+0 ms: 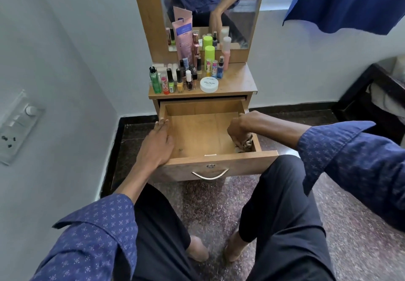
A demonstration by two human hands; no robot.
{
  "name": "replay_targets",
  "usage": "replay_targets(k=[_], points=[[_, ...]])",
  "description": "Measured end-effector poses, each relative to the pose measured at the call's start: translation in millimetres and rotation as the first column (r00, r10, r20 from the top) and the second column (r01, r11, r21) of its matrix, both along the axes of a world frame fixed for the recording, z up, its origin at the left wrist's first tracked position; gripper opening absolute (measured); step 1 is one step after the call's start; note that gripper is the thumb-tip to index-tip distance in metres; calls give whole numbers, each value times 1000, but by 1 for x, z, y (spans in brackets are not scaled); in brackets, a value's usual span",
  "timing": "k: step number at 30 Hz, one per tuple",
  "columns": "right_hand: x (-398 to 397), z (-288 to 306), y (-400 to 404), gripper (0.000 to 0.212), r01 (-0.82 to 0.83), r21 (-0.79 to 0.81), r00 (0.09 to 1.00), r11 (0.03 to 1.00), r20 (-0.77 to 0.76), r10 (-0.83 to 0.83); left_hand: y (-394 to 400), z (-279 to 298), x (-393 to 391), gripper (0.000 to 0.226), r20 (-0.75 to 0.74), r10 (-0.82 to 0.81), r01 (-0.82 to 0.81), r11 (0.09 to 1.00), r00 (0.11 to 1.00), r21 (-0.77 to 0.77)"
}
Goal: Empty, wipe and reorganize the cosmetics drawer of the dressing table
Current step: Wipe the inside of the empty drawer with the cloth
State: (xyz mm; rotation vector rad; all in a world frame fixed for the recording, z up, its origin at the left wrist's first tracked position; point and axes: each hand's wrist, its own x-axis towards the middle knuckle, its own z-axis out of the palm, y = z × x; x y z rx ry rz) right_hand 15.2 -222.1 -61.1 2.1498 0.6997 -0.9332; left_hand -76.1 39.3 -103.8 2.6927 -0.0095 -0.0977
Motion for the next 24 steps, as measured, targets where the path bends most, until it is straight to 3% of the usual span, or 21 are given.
replay_targets(k=[2,4,7,9,15,20,24], points=[[11,1,-11,25,-83,43,986,996,149,76,1,-1,1,59,7,1,-1,1000,1000,-4],[18,2,-26,27,-263,63,913,963,337,228,2,-1,1,59,7,3,-3,1000,1000,-4],[12,-8,-41,31,-403,86,832,911,450,325,2,-2,1,59,4,12,-12,1000,1000,-3],[0,-12,-37,32,-373,56,859,926,398,322,2,-1,1,58,2,20,-20,1000,1000,-6],[-28,-11,-25,23,-205,15,979,979,-7,205,2,-2,1,58,-8,12,-12,1000,1000,-6],[-24,-8,0,26,58,-36,997,998,-50,-59,0,3,-2,58,-11,15,-15,1000,1000,6],[-25,-6,25,28,115,-72,993,991,-33,-117,-1,6,-3,58,-5,6,-6,1000,1000,20]])
